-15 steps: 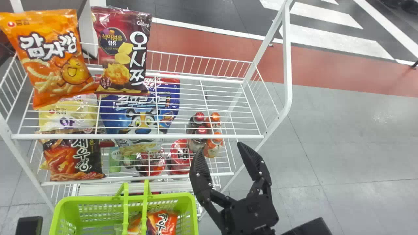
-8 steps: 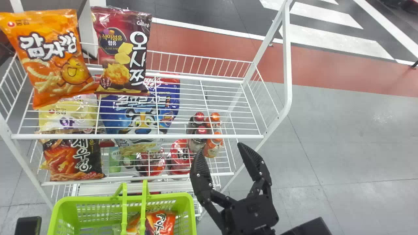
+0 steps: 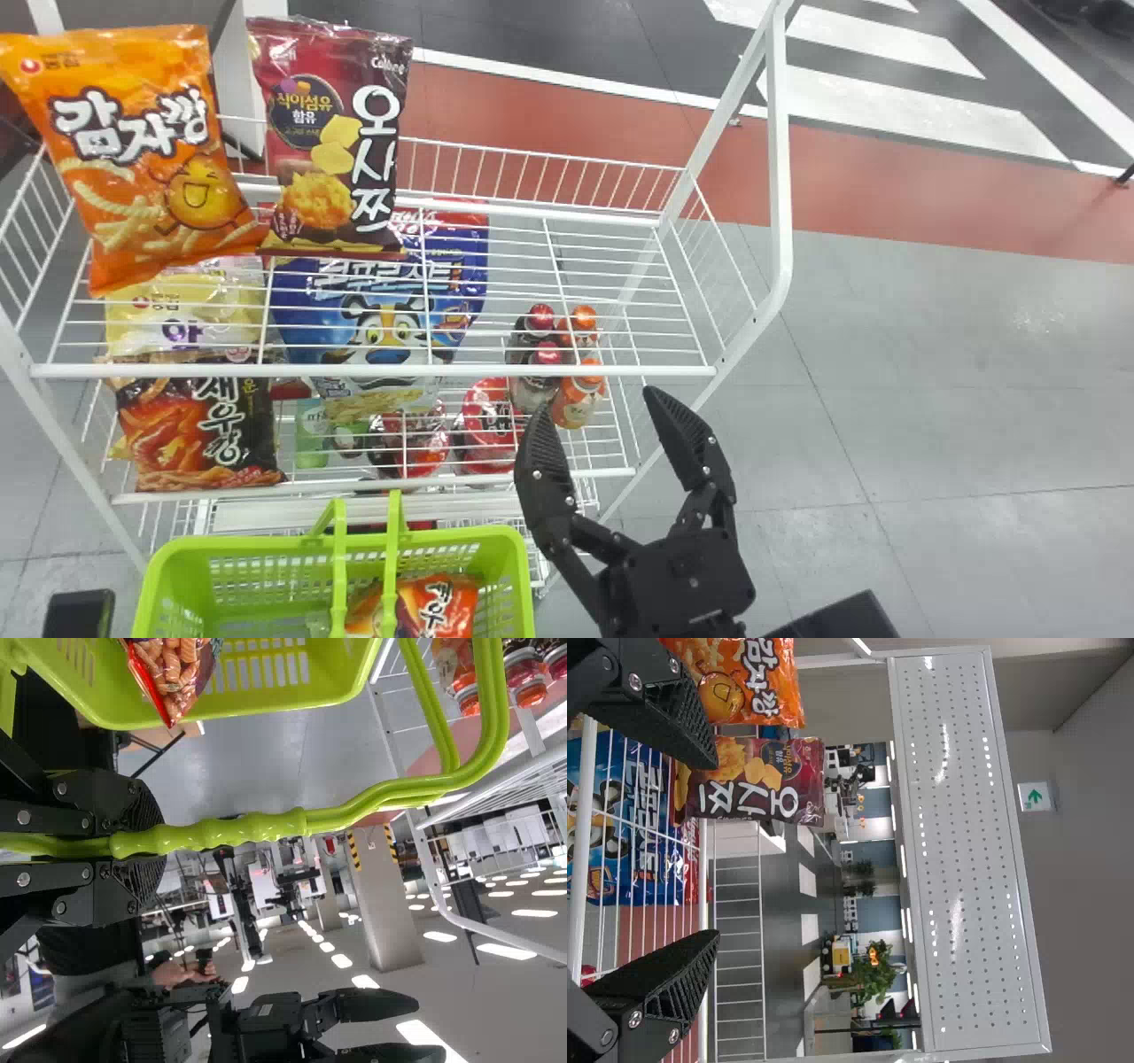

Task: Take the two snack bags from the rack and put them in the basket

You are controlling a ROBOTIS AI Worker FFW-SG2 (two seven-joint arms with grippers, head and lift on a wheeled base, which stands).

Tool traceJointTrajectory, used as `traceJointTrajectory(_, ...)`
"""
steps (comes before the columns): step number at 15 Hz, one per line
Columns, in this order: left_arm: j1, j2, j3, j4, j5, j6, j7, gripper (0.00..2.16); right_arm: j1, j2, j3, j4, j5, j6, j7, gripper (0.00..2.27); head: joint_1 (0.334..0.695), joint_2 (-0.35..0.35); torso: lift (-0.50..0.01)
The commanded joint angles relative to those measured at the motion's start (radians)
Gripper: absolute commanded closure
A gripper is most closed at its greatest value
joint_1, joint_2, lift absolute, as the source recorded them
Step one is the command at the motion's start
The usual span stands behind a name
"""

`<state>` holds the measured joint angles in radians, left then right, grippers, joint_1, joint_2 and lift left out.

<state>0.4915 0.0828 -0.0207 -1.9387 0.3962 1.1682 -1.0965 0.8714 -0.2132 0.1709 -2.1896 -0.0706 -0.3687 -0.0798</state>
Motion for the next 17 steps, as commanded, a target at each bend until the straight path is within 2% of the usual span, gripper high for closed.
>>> traceJointTrajectory(1, 0.001, 0.0, -0.001, -0.003, -0.002, 0.0, 0.001, 1.99, 0.0, 0.0, 0.004, -0.004, 0.0, 0.0, 0.0, 0.15, 0.695, -0.35, -0.011)
traceJointTrajectory(17, 0.015, 0.005, -0.005, -0.028, -0.008, 0.043, 0.012, 1.99, 0.003, -0.002, 0.01, -0.007, 0.008, 0.027, 0.0, 0.14, 0.695, -0.35, -0.011)
